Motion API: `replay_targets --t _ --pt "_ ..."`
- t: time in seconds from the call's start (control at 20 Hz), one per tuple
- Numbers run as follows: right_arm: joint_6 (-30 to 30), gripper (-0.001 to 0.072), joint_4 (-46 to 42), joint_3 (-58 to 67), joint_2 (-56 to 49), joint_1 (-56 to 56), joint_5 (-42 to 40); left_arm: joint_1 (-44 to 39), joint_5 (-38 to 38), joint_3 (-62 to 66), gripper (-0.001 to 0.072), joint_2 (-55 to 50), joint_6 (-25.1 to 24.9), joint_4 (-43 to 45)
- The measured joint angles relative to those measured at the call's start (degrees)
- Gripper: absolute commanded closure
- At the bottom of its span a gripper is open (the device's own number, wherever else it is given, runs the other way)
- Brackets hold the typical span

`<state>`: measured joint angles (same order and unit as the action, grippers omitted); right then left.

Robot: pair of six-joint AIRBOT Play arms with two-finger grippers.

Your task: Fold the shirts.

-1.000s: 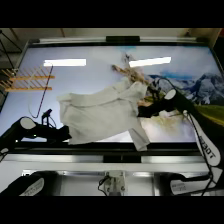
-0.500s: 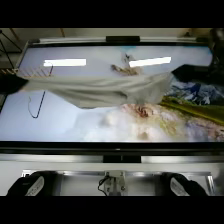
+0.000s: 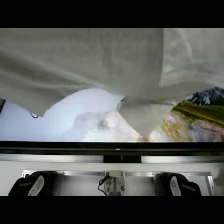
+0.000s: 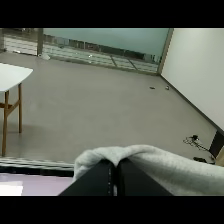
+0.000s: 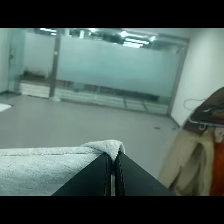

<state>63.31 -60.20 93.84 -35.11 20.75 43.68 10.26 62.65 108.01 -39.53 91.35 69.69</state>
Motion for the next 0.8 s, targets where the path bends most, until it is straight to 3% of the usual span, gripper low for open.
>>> replay_targets --t 0.35,0.8 --pt "-0.1 0.0634 -10.8 1.0 -4.5 0.5 9.2 0.1 6.0 -8.3 0.0674 -2.3 0.6 1.9" --pt "1.7 0.0633 -7.1 1.0 -35.1 -1.5 11.4 -1.4 -1.7 -26.7 0.0673 -22.1 -1.1 -1.1"
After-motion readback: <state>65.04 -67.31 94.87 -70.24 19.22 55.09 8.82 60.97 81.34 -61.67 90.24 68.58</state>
